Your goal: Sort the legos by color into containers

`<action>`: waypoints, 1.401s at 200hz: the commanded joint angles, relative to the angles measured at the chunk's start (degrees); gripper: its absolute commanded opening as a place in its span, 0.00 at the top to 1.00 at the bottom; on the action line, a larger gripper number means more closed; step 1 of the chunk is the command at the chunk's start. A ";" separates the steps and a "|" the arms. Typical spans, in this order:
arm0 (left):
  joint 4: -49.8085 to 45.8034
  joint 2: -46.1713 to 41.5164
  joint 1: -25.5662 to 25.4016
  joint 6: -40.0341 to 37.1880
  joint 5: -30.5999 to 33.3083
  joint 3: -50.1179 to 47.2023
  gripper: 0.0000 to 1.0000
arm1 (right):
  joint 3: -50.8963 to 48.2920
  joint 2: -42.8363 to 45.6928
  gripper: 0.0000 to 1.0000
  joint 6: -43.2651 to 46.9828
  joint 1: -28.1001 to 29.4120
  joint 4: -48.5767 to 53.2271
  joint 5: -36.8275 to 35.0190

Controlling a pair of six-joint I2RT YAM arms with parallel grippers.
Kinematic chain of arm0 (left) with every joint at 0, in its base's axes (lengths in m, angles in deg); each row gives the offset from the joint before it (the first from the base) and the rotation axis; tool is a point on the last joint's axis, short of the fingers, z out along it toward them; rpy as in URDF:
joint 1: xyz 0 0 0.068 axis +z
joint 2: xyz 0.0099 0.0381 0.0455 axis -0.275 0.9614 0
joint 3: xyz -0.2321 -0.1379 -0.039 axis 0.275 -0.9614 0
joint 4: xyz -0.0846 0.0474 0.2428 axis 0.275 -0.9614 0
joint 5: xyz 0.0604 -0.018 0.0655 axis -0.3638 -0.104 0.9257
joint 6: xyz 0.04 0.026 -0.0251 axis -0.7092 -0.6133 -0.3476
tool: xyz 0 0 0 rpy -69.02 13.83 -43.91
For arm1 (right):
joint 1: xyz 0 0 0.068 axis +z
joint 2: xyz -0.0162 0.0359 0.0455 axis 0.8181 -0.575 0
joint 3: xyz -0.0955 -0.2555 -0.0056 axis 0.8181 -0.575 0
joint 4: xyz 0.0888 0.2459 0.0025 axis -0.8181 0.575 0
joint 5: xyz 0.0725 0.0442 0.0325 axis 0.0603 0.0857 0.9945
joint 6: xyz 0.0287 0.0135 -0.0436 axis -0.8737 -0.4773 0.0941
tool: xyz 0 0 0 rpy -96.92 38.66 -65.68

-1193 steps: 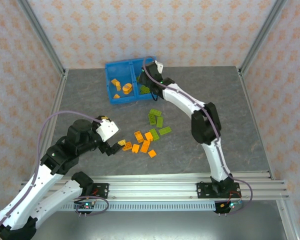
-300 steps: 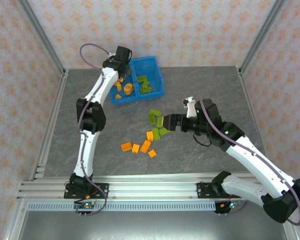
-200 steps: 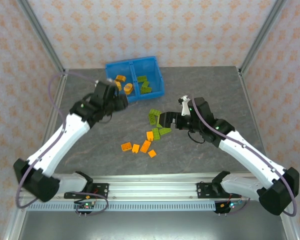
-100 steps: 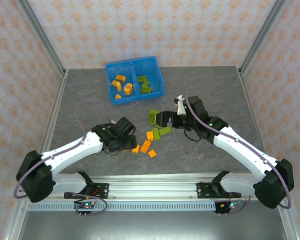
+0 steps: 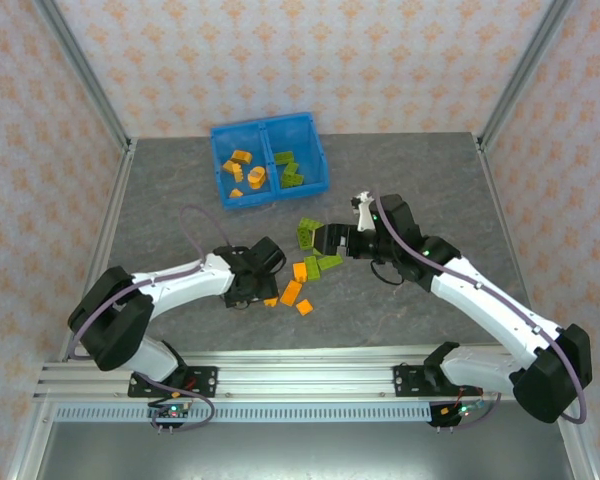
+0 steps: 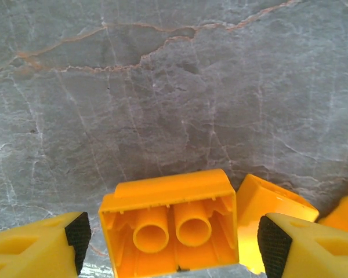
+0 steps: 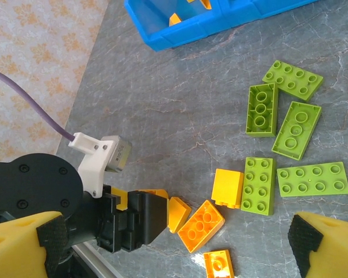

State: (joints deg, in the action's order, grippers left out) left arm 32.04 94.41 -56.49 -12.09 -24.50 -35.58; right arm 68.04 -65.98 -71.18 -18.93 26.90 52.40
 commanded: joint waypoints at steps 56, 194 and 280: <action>0.55 -0.13 -0.27 3.68 6.19 -2.86 0.55 | -0.27 0.94 0.01 0.63 0.18 1.62 -0.67; 0.29 5.21 17.98 -13.69 11.92 31.06 0.64 | 0.56 3.36 0.01 1.22 0.64 -0.43 9.25; -9.60 47.26 26.69 -20.29 9.68 83.34 0.63 | 1.57 7.23 0.01 1.58 0.61 3.41 6.36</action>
State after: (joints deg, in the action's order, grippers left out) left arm 29.20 134.69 -30.99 -29.51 -14.86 36.94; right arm 67.97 -61.41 -70.74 -18.67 28.95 60.40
